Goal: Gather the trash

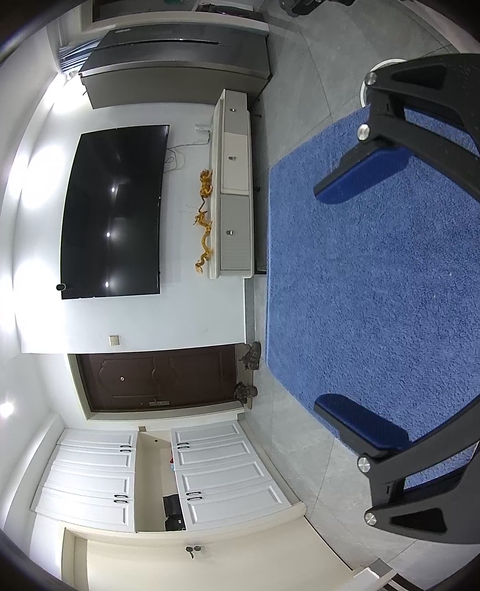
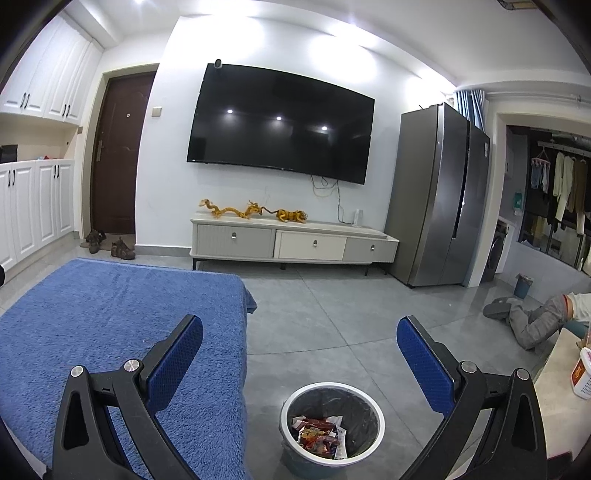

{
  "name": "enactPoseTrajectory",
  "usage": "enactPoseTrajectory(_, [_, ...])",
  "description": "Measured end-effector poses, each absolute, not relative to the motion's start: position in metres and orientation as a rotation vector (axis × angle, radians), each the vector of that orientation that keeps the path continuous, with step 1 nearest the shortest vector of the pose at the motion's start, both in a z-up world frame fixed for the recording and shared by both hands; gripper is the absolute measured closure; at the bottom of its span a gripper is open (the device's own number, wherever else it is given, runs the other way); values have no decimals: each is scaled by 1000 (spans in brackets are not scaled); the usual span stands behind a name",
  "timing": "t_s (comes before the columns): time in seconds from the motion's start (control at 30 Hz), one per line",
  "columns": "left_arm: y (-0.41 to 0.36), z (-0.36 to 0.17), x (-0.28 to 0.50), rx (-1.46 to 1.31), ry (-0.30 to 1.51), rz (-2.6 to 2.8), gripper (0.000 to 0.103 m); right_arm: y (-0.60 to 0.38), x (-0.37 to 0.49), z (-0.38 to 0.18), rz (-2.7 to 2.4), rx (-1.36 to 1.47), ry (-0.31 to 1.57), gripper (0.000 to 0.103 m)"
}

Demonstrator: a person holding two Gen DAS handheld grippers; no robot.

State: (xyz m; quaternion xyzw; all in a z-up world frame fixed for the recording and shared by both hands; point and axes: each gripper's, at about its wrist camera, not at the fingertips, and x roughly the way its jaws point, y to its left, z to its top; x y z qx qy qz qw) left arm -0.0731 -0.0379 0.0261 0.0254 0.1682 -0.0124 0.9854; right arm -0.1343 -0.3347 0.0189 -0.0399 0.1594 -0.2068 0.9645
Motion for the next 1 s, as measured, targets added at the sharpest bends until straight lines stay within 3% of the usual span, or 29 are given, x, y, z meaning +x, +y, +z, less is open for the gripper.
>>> enactPoseTrajectory(1.0, [-25, 19, -40, 61, 387, 96, 0, -361, -112, 6, -413, -65, 320, 0])
